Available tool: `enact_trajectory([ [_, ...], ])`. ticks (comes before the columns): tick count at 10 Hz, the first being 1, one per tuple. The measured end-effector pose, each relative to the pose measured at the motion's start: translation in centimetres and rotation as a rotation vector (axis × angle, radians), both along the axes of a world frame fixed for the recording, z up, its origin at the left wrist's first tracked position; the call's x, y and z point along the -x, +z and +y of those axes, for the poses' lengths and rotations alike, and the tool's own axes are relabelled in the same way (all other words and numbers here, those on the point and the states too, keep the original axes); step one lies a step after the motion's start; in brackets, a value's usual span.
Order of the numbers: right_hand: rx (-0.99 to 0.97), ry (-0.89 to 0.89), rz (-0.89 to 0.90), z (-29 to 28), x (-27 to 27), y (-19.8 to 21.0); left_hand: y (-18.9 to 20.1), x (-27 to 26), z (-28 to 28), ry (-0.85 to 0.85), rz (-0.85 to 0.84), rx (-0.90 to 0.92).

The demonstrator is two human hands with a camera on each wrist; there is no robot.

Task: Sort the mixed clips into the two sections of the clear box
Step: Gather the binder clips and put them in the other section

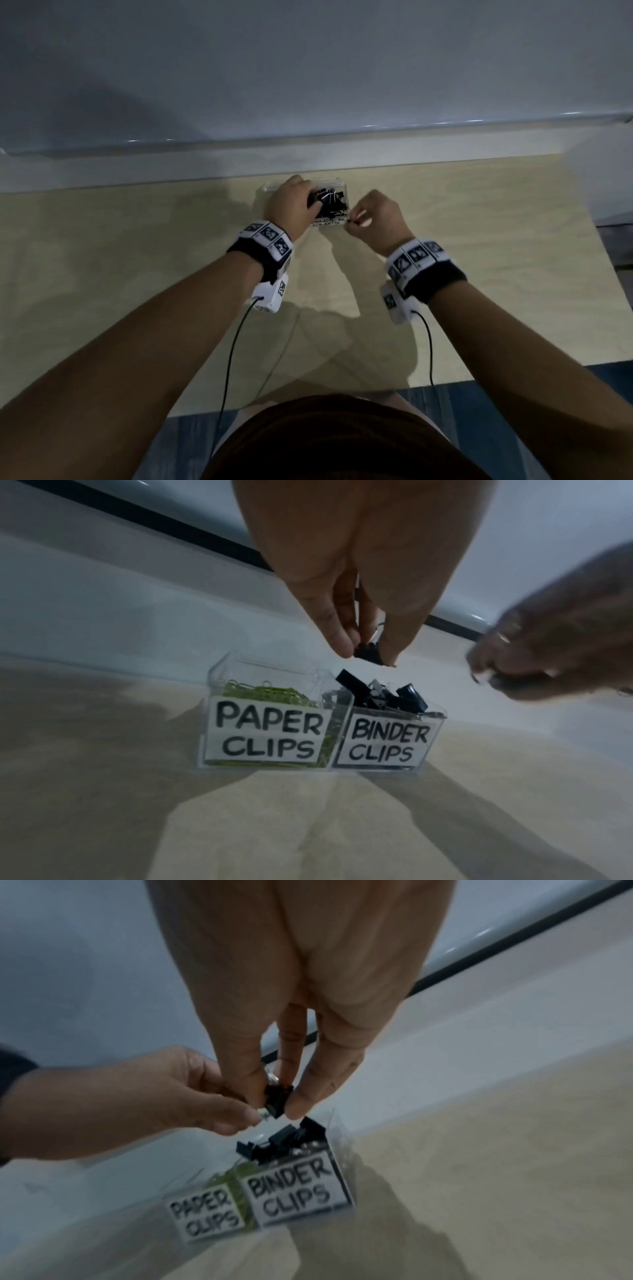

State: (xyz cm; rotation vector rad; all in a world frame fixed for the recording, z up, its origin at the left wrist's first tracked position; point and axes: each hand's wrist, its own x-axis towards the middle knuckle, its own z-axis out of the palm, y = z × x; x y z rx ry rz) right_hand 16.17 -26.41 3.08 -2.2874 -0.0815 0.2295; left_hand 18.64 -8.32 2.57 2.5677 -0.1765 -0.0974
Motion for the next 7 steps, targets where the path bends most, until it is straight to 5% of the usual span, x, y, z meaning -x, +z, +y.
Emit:
enact_trajectory([
  [2, 0.248, 0.204, -0.098, 2.9, -5.2, 0.0, -1.6, -1.4, -1.2, -0.034, 0.025, -0.141],
  [4, 0.393, 0.369, -0.093, 4.0, -5.7, -0.3, -1.0, -1.9, -1.1, -0.005, 0.069, -0.024],
  [7, 0.184, 0.185, -0.240, -1.0, -1.7, -0.2, 1.8, 4.8, 5.1, 0.026, 0.018, 0.215],
])
